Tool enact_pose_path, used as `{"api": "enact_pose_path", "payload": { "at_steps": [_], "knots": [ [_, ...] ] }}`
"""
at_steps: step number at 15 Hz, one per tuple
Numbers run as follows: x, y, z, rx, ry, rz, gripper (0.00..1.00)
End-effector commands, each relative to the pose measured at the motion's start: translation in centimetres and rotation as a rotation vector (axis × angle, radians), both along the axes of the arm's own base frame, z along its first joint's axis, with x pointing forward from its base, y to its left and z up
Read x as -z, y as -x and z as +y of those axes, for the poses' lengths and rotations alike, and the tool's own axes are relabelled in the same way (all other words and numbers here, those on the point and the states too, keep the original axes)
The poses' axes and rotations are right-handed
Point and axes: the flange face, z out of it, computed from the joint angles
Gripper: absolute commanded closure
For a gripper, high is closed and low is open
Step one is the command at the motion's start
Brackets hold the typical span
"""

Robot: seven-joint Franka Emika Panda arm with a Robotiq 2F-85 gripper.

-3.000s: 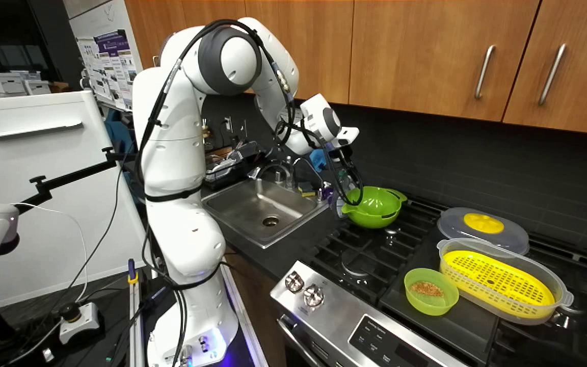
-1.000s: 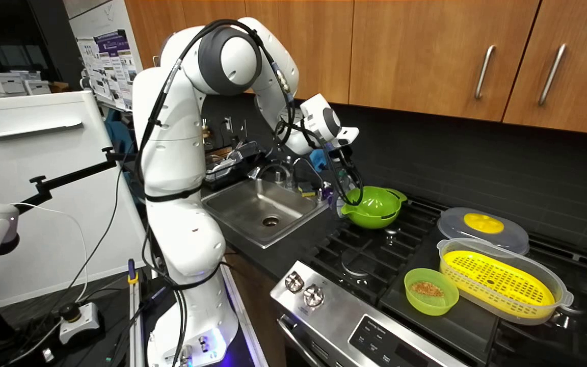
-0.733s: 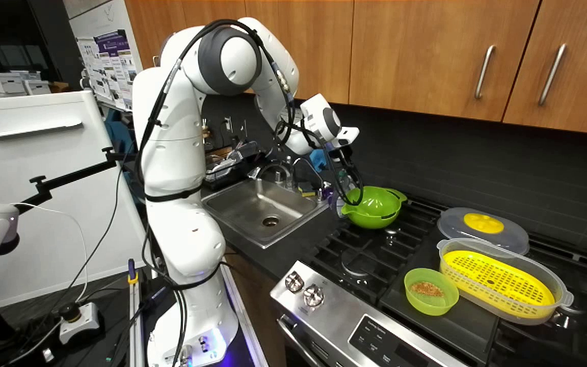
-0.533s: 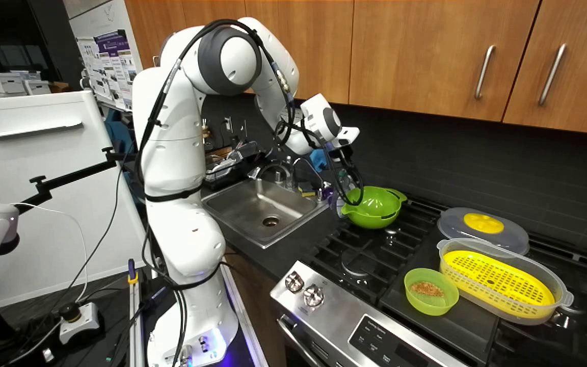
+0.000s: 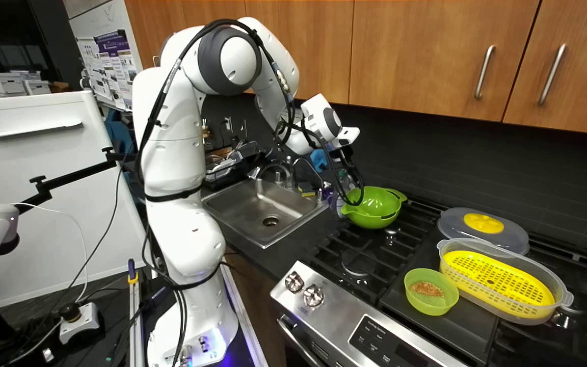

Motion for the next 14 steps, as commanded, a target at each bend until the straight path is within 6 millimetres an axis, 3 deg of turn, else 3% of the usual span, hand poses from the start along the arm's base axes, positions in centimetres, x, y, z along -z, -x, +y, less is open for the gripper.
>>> {"api": "enact_pose_path", "payload": {
  "at_steps": [1, 9, 14],
  "knots": [
    [-0.1, 0.0, 0.0, 0.000, 0.000, 0.001, 0.00],
    [-0.2, 0.5, -0.1, 0.013, -0.003, 0.000, 0.00],
    [-0.5, 2.9, -0.9, 0.049, -0.027, -0.014, 0.00]
  ]
}}
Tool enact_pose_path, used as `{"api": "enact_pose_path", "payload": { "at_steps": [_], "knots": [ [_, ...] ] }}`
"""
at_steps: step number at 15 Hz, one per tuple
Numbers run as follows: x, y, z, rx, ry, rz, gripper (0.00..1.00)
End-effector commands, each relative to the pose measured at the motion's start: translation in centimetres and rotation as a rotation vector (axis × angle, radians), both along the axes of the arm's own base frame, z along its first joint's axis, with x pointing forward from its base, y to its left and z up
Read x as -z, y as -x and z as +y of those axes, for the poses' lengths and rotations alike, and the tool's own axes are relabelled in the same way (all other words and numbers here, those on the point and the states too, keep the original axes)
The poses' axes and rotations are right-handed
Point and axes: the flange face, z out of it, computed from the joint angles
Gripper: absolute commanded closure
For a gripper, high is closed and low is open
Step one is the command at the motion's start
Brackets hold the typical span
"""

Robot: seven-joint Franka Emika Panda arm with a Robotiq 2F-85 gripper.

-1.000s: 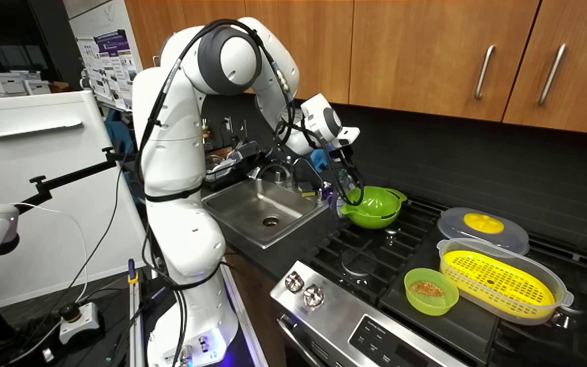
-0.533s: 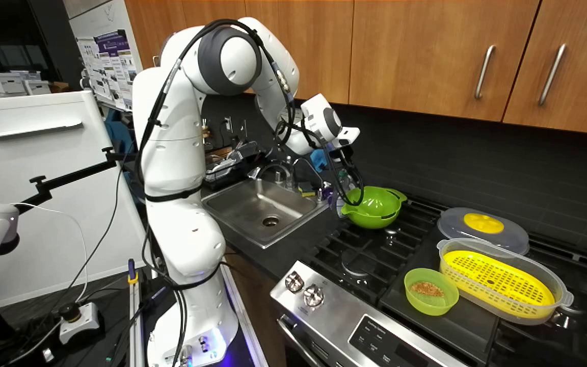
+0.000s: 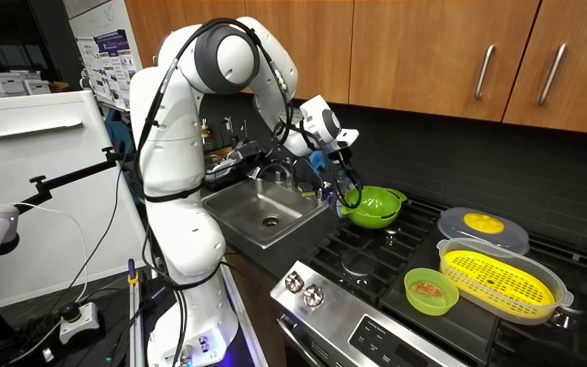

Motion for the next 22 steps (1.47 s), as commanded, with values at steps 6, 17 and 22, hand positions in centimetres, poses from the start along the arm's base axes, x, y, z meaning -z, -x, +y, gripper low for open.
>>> {"api": "enact_pose_path", "payload": {
  "at_steps": [6, 17, 22],
  "knots": [
    [-3.3, 2.4, 4.5, 0.002, -0.018, -0.058, 0.00],
    [-1.0, 11.3, 0.9, 0.389, -0.169, -0.126, 0.00],
    [-1.4, 14.8, -3.8, 0.544, -0.211, -0.160, 0.00]
  ]
}}
